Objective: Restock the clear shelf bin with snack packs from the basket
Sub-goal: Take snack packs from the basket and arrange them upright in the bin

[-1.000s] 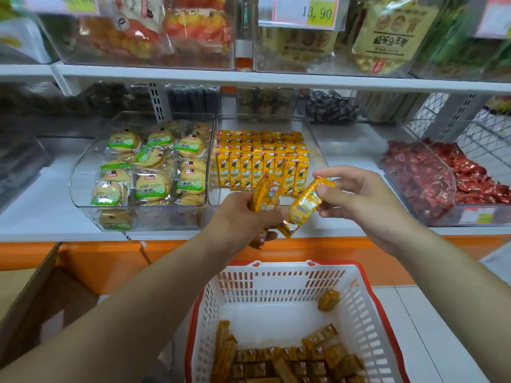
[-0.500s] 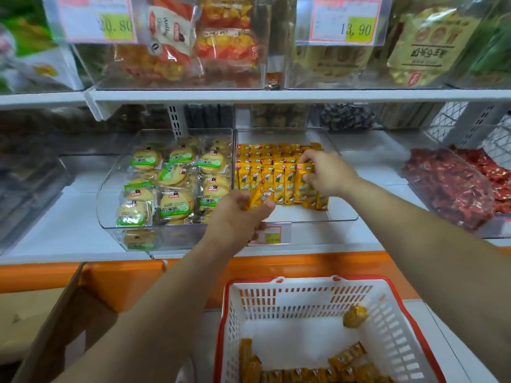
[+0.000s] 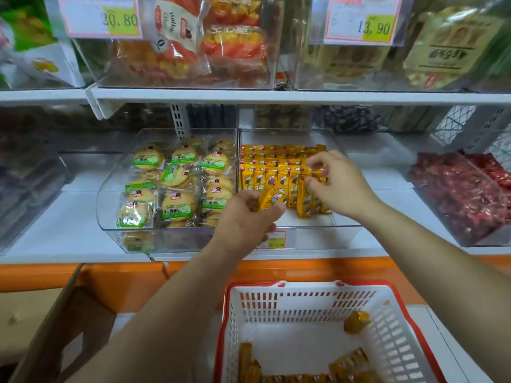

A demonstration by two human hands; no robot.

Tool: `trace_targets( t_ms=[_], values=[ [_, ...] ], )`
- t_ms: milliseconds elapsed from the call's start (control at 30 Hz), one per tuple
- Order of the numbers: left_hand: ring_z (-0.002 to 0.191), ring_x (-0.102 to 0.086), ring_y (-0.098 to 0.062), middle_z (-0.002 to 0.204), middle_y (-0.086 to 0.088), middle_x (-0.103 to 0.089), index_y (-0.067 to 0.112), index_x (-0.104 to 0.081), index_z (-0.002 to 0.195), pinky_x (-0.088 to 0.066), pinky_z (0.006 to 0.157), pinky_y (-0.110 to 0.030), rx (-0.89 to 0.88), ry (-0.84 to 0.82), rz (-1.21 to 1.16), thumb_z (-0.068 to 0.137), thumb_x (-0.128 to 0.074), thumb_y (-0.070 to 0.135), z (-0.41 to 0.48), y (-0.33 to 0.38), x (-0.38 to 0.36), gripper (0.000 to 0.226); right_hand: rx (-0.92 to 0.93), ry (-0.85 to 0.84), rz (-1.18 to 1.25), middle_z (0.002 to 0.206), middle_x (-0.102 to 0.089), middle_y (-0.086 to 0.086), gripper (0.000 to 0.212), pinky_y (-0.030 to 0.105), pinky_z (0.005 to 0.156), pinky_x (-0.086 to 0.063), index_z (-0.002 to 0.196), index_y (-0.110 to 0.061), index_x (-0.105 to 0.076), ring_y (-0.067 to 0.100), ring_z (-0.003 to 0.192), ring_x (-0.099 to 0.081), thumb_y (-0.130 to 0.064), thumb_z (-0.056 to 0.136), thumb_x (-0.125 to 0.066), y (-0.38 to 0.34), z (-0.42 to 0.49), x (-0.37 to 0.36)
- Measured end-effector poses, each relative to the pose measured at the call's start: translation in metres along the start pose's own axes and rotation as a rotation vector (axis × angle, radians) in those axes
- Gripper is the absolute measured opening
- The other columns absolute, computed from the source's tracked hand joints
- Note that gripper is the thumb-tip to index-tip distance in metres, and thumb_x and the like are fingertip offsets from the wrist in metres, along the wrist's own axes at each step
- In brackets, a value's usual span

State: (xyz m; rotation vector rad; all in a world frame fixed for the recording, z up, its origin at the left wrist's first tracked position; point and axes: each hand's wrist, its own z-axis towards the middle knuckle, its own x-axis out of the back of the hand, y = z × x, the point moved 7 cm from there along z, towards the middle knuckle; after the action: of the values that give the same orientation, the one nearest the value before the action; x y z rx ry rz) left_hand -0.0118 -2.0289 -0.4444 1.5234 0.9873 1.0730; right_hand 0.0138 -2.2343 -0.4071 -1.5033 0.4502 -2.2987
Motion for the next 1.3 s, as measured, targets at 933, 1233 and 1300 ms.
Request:
trace_targets(
  t_ms=[933, 1233, 1300],
  values=[
    [0.098, -0.065, -0.014, 0.110, 0.006, -0.068, 0.022, -0.064, 0.123, -0.060, 0.086, -0.040, -0.202, 0.111, 0.461, 0.089, -0.078, 0.034, 0.003, 0.006, -0.007, 0.039, -0.206, 0.023, 0.520, 0.104, -0.071, 0.005, 0.030, 0.040, 0.076, -0.059, 0.108, -0.016, -0.068, 0.018, 0.078, -0.067, -0.009, 0.081, -0.080, 0.012, -0.027, 0.033],
    [0.095, -0.067, -0.022, 0.104, 0.004, -0.074, 0.033, -0.069, 0.115, -0.047, 0.070, -0.030, -0.417, 0.097, 1.148, 0.097, -0.061, 0.038, 0.006, -0.008, -0.020, 0.020, -0.019, -0.191, -0.156, 0.115, -0.070, 0.007, 0.038, 0.034, 0.090, -0.047, 0.120, -0.021, -0.067, 0.029, 0.110, -0.062, -0.024, 0.084, -0.078, 0.019, 0.042, -0.046],
    [0.094, -0.067, -0.021, 0.103, 0.005, -0.074, 0.033, -0.069, 0.113, -0.046, 0.069, -0.029, -0.414, 0.096, 1.129, 0.097, -0.062, 0.039, 0.008, -0.008, -0.019, 0.018, -0.037, -0.221, -0.214, 0.118, -0.068, 0.007, 0.039, 0.039, 0.092, -0.048, 0.122, -0.024, -0.066, 0.031, 0.115, -0.058, -0.027, 0.085, -0.077, 0.027, 0.044, -0.058]
  ],
)
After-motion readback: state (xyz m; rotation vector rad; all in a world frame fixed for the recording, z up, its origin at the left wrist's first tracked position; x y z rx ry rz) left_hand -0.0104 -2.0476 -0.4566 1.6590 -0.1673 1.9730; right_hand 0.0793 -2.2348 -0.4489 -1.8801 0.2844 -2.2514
